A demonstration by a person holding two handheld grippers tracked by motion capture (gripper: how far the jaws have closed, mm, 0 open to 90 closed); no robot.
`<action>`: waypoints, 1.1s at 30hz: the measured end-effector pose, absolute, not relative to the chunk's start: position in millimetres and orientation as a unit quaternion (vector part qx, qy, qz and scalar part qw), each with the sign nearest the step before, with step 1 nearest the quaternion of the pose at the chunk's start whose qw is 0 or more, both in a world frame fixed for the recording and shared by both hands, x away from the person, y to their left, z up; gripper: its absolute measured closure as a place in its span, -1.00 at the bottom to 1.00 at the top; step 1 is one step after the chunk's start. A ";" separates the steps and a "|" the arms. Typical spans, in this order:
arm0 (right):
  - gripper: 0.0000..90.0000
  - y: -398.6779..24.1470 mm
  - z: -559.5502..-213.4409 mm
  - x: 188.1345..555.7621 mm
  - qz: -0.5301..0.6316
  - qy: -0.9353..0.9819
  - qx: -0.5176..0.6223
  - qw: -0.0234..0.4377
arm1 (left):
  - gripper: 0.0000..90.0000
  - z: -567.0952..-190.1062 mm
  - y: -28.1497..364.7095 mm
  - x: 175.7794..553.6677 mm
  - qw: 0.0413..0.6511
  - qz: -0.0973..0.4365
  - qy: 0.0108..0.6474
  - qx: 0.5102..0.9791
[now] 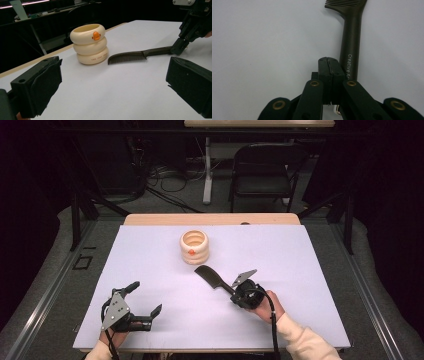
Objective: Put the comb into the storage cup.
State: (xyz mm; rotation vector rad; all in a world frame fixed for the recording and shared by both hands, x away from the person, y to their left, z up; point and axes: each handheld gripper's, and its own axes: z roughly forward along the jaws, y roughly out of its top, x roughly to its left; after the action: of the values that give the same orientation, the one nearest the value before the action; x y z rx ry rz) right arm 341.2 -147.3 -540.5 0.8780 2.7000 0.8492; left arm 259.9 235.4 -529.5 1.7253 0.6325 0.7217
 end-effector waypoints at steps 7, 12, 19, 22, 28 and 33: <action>1.00 -154.1 -540.1 344.1 0.280 0.905 0.305 0.094 | -1.00 -529.6 235.5 260.0 0.550 0.305 0.268 0.730; 1.00 -158.4 -540.2 346.0 0.278 0.904 0.310 0.094 | -1.00 -529.5 235.4 259.9 0.550 0.305 0.267 0.730; 1.00 -163.2 -540.5 349.8 0.275 0.902 0.318 0.100 | -1.00 -529.8 235.3 260.2 0.551 0.304 0.268 0.730; 1.00 -164.5 -541.1 351.3 0.272 0.902 0.318 0.101 | -1.00 -529.7 235.3 260.3 0.551 0.304 0.268 0.730; 1.00 -166.8 -540.6 351.7 0.272 0.902 0.320 0.104 | -1.00 -529.9 236.3 260.7 0.551 0.303 0.268 0.730; 0.84 -167.4 -538.3 348.9 0.270 0.909 0.303 0.093 | -1.00 -529.9 235.6 260.4 0.551 0.304 0.268 0.730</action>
State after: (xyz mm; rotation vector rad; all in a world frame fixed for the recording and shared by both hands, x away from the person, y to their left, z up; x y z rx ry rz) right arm 348.9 -167.4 -538.3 0.9006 2.6984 0.8026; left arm 260.4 235.6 -529.9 1.7262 0.6351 0.7187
